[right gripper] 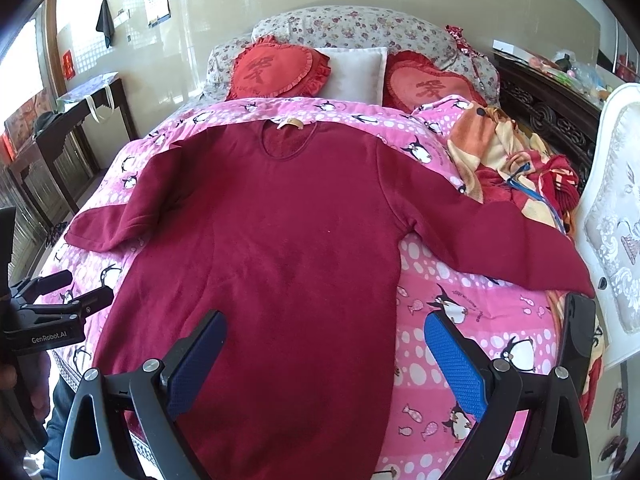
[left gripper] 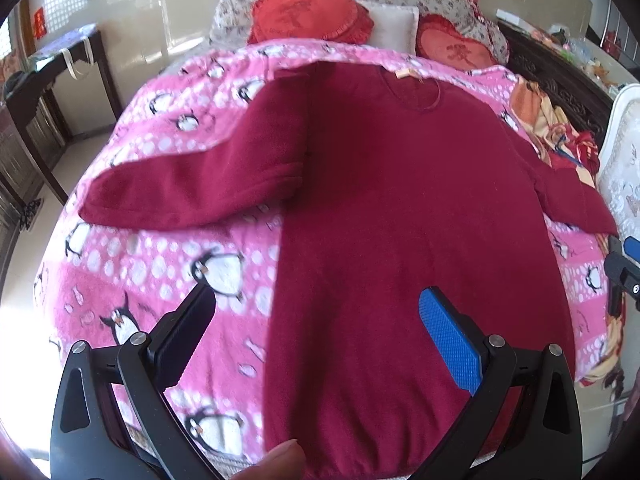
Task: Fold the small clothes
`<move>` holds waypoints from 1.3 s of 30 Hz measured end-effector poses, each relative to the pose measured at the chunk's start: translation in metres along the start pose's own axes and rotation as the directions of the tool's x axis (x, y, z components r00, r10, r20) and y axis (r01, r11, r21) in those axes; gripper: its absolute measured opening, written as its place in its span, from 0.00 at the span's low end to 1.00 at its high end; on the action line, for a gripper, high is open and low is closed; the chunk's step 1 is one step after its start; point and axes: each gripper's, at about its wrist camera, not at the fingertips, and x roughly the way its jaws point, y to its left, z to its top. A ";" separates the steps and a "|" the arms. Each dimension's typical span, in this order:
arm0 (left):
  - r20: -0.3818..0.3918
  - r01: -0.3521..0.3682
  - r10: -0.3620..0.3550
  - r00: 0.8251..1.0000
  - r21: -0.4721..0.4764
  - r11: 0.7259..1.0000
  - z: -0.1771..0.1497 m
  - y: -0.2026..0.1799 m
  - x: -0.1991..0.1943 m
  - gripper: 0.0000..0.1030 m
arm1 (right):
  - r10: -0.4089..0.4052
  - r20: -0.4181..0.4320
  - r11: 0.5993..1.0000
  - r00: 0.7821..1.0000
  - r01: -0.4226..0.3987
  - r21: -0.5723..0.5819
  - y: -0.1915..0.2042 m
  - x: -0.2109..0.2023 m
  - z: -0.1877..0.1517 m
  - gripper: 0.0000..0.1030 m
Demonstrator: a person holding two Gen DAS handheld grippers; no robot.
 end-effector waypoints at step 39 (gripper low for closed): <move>-0.119 -0.143 0.132 0.984 -0.091 0.985 -0.004 0.087 0.076 0.99 | -0.020 0.005 1.000 1.000 0.020 0.000 0.024 0.168 0.004 0.96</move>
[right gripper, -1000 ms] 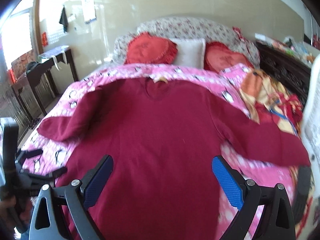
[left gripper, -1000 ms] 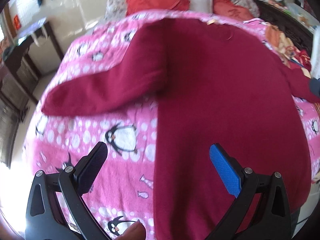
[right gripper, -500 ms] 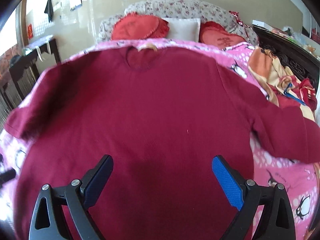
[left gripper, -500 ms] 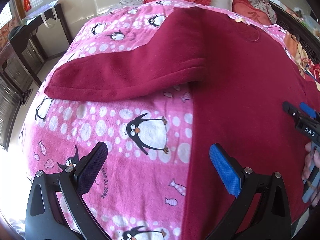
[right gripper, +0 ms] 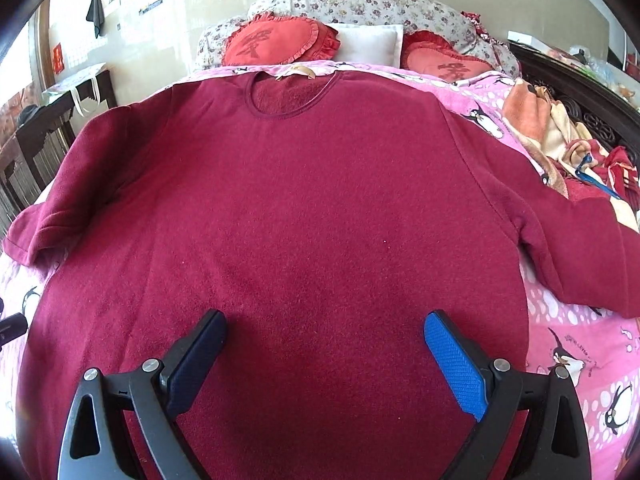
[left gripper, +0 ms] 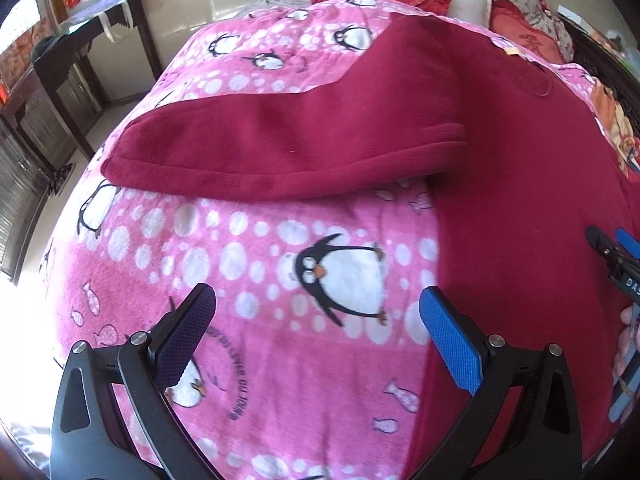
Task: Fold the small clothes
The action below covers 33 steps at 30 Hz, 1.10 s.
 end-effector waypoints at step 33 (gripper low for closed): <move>0.088 0.432 -0.430 0.899 -0.349 0.832 0.046 0.140 0.017 0.99 | -0.001 -0.012 1.000 1.000 0.001 -0.004 0.002 0.001 -0.001 0.98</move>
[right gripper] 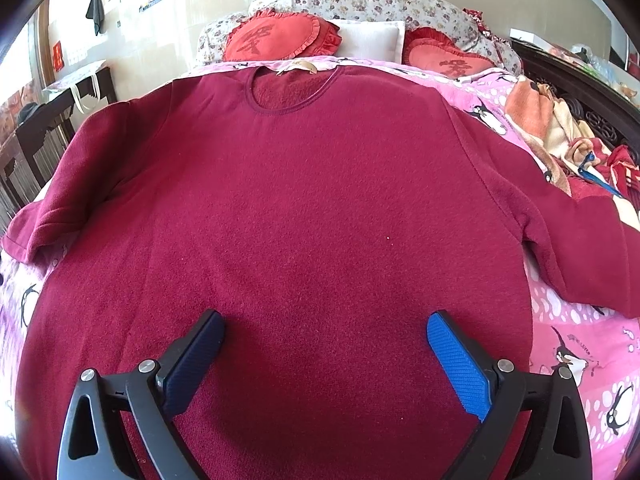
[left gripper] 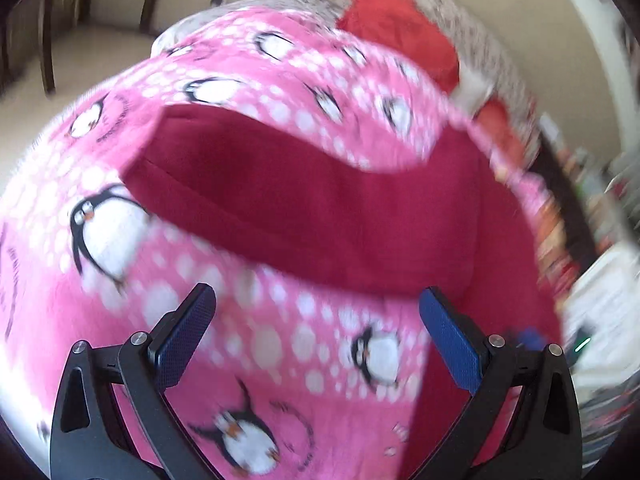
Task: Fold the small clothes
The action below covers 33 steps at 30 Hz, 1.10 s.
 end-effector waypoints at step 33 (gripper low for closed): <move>0.387 0.020 0.040 0.921 -0.150 0.988 0.056 0.022 -0.077 0.05 | -0.001 0.001 1.000 1.000 0.001 -0.001 0.000 0.001 0.001 1.00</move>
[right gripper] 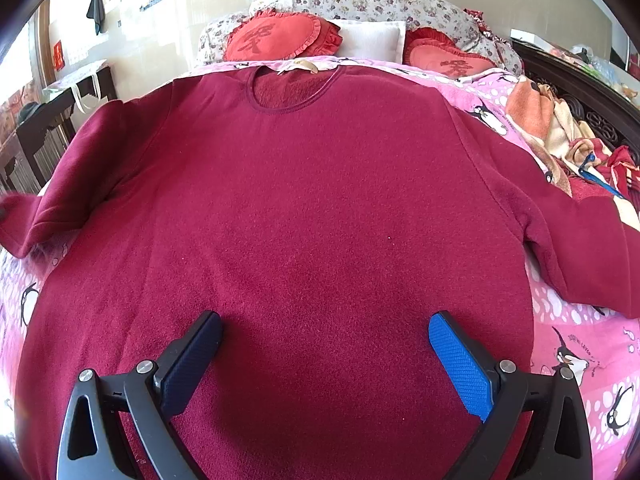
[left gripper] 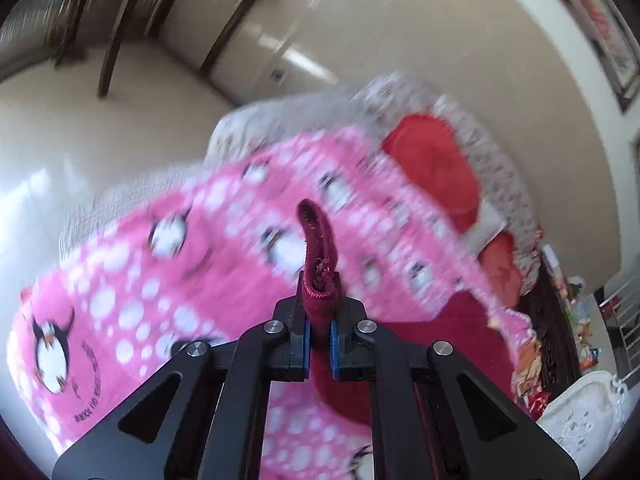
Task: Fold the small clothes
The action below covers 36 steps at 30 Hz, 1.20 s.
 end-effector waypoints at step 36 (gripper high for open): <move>-0.687 0.636 -0.161 0.708 0.522 0.568 -0.262 -0.406 0.199 0.06 | 0.029 0.036 0.999 0.999 -0.031 0.044 -0.006 -0.001 -0.001 0.99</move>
